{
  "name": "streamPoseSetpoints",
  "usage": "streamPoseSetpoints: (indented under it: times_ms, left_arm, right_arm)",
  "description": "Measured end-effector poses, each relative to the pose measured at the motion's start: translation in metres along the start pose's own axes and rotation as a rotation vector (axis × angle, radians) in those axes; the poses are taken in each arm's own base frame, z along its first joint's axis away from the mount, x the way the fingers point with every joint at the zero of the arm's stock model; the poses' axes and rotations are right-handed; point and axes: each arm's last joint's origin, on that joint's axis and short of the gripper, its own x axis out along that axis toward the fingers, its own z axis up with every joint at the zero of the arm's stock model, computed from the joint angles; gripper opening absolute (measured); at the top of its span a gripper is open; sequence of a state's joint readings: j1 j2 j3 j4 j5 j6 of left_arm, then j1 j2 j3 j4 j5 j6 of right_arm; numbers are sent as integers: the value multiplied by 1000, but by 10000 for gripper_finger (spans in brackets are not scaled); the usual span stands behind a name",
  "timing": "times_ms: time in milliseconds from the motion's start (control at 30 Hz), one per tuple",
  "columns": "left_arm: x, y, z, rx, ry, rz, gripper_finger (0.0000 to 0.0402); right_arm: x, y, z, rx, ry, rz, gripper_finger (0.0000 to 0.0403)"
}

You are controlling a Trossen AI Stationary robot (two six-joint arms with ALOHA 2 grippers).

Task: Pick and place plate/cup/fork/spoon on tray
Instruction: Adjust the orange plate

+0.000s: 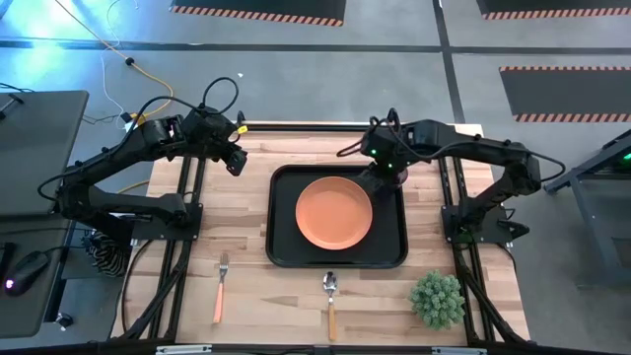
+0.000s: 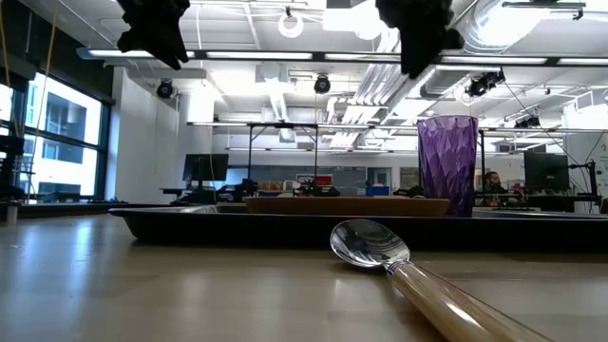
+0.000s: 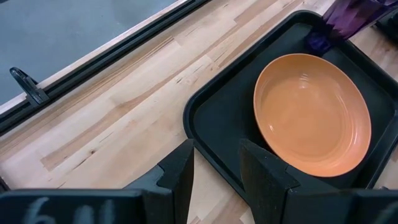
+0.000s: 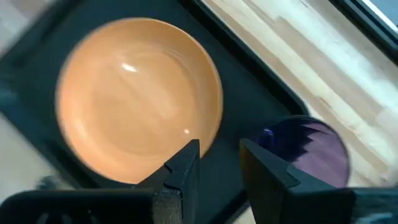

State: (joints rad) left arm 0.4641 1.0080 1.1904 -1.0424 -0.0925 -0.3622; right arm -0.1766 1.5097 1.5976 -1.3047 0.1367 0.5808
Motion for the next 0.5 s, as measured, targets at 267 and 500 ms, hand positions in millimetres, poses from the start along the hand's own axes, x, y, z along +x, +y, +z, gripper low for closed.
streamPoseSetpoints:
  times_ms: [267, 500]
  left_arm:
    - [0, 0, 0, -2, 0, 0, 117]
    - [0, 0, 0, -4, 1, -1, 117]
  right_arm:
    - [-18, 26, -13, 38, -33, 65, 106]
    - [-23, 48, -32, 122, -15, 102, 106]
